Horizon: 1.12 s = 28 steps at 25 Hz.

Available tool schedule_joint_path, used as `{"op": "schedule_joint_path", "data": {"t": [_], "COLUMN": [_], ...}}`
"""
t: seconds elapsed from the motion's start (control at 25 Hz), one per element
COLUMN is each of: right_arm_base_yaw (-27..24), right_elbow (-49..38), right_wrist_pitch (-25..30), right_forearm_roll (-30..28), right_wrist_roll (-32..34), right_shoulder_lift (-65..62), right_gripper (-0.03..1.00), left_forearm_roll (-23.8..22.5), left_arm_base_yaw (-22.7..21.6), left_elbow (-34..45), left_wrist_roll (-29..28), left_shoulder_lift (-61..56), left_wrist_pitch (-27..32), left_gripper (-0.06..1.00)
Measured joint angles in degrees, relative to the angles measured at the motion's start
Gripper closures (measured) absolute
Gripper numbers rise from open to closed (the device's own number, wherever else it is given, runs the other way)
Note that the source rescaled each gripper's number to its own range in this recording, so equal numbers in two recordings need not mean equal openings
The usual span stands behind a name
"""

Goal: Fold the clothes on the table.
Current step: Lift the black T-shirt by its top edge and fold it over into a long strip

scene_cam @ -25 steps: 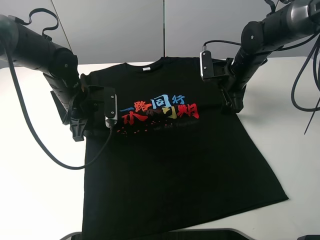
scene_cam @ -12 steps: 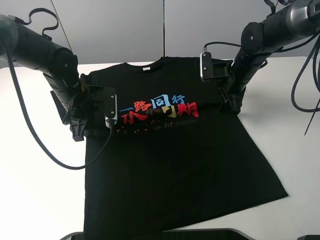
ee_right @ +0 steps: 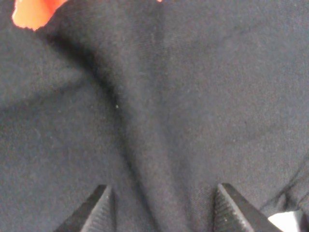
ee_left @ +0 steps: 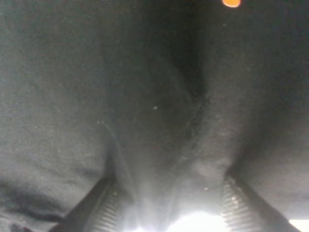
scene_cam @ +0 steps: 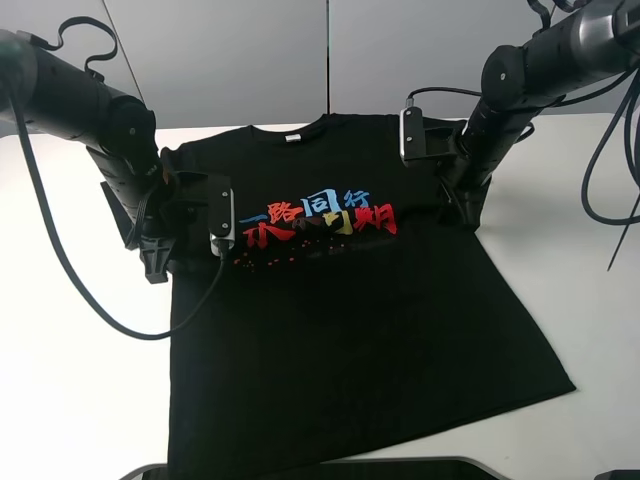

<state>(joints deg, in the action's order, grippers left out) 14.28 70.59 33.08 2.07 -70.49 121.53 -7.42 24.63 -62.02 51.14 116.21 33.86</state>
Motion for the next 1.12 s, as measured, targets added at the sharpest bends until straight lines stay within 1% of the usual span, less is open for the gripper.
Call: {"op": "schedule_joint_path", "data": {"t": [0.04,0.16,0.24,0.32,0.44,0.56,0.64,0.76,0.8,0.88,1.0,1.12], "right_arm_base_yaw": [0.0,0.0,0.0,0.0,0.0,0.0,0.0,0.0,0.0,0.0,0.0,0.0], "right_elbow": [0.0,0.0,0.0,0.0,0.0,0.0,0.0,0.0,0.0,0.0,0.0,0.0], "right_wrist_pitch": [0.0,0.0,-0.2,-0.3,-0.5,-0.6,-0.8,-1.6,-1.8,-2.1,-2.4,-2.7], "right_forearm_roll": [0.1,0.2,0.2,0.2,0.3,0.5,0.5,0.5,0.5,0.5,0.5,0.5], "right_wrist_roll": [0.0,0.0,0.0,0.0,0.0,0.0,0.0,0.0,0.0,0.0,0.0,0.8], "right_shoulder_lift": [0.0,0.0,0.1,0.1,0.1,0.1,0.3,0.4,0.4,0.4,0.5,0.5], "right_gripper": [0.48,0.53,0.53,0.54,0.55,0.63,0.71,0.90,0.94,0.96,0.96,0.96], "left_forearm_roll": [0.0,-0.1,-0.3,-0.5,-0.6,-0.7,-0.8,-0.8,-0.8,-0.8,-0.8,-1.7], "left_arm_base_yaw": [0.0,0.0,0.0,0.0,0.0,0.0,0.0,0.0,0.0,0.0,0.0,0.0], "left_elbow": [0.0,0.0,0.0,0.0,0.0,0.0,0.0,0.0,0.0,0.0,0.0,0.0], "left_wrist_roll": [0.0,0.0,-0.1,-0.8,-1.2,-1.3,-1.3,-1.3,-1.3,-1.4,-1.7,-4.5], "left_shoulder_lift": [0.0,0.1,0.2,0.3,0.3,0.3,0.3,0.3,0.3,0.3,0.3,0.3], "left_wrist_pitch": [0.1,0.1,-0.3,-0.5,-0.6,-0.7,-0.7,-0.8,-0.8,-0.8,-0.8,-1.1], "left_gripper": [0.43,0.68,0.83,0.91,0.92,0.92,0.92,0.92,0.92,0.92,0.92,0.92]}}
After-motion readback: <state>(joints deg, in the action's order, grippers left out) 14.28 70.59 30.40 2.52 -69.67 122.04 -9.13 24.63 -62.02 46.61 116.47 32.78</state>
